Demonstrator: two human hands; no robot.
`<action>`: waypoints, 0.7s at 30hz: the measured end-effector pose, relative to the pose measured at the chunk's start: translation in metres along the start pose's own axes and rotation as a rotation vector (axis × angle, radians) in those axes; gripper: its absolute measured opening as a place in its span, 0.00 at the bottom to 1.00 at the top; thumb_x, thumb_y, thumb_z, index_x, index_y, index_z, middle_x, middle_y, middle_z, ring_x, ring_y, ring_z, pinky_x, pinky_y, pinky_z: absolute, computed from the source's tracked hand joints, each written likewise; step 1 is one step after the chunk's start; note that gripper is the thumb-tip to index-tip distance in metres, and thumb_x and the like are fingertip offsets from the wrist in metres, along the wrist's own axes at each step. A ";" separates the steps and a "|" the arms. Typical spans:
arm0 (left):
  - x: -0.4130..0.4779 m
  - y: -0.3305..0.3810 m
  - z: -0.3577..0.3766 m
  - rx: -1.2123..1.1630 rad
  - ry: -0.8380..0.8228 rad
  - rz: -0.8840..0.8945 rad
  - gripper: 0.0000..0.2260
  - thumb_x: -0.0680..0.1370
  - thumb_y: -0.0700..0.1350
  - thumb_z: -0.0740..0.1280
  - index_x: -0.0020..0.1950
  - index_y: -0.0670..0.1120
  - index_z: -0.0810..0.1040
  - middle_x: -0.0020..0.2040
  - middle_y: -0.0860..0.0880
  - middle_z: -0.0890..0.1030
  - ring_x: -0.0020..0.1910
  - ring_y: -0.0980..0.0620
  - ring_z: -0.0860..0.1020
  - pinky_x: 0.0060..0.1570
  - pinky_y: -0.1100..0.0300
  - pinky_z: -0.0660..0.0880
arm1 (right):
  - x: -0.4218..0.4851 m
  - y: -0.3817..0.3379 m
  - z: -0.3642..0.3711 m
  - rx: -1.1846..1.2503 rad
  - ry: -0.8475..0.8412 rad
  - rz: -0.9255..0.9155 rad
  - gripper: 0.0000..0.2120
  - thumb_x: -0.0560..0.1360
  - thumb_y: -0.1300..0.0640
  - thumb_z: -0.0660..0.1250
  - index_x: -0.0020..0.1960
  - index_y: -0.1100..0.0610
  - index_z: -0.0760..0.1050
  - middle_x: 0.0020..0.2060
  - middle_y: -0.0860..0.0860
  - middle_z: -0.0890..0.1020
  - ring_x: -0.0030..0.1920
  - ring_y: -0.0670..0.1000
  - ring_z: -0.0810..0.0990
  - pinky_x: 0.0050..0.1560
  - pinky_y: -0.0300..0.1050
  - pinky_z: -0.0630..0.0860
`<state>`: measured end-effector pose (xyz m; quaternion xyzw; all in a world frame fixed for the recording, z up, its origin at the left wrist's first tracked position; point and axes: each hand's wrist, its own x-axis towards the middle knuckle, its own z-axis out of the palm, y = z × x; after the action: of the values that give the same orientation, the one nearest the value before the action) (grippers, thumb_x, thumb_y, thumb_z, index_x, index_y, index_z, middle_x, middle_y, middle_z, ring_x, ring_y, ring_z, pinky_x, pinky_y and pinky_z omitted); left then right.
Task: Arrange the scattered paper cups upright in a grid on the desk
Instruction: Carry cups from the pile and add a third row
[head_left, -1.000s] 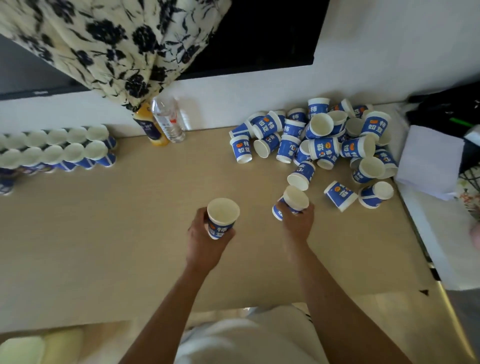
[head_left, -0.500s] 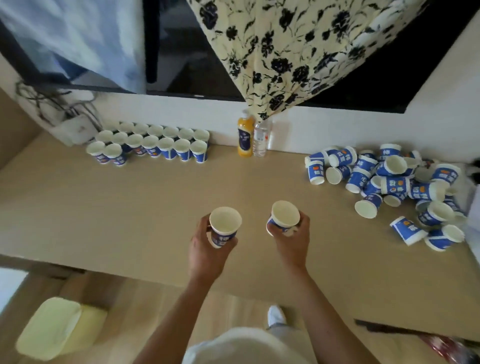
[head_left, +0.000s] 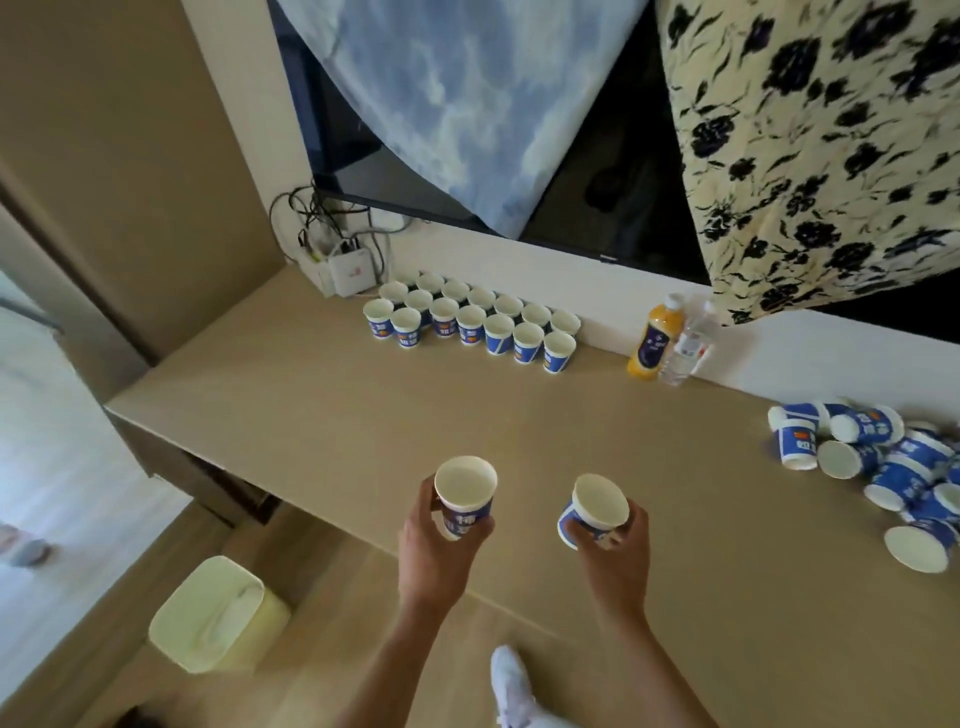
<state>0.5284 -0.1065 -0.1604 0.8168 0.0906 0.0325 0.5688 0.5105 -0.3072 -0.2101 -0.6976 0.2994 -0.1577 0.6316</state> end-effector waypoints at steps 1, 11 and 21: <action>0.009 -0.002 -0.002 -0.002 0.010 -0.005 0.27 0.66 0.42 0.81 0.60 0.55 0.76 0.49 0.58 0.82 0.49 0.68 0.77 0.42 0.76 0.70 | 0.003 -0.002 0.011 -0.002 -0.012 0.000 0.30 0.64 0.63 0.81 0.61 0.50 0.72 0.54 0.47 0.81 0.54 0.52 0.82 0.54 0.49 0.79; 0.116 -0.009 -0.022 0.070 0.002 -0.011 0.27 0.67 0.42 0.81 0.62 0.53 0.76 0.50 0.59 0.82 0.49 0.69 0.77 0.42 0.77 0.69 | 0.066 -0.013 0.125 0.095 -0.096 0.037 0.33 0.54 0.46 0.77 0.58 0.45 0.73 0.53 0.46 0.81 0.54 0.52 0.82 0.55 0.52 0.80; 0.220 -0.022 -0.035 0.153 -0.019 -0.056 0.27 0.67 0.42 0.81 0.58 0.59 0.73 0.49 0.64 0.80 0.49 0.70 0.77 0.41 0.73 0.71 | 0.116 -0.025 0.216 0.097 -0.134 0.066 0.28 0.65 0.62 0.80 0.60 0.47 0.73 0.53 0.45 0.81 0.54 0.50 0.82 0.52 0.42 0.79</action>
<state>0.7361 -0.0260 -0.1796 0.8553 0.1104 0.0019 0.5062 0.7344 -0.2086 -0.2369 -0.6650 0.2713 -0.1038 0.6880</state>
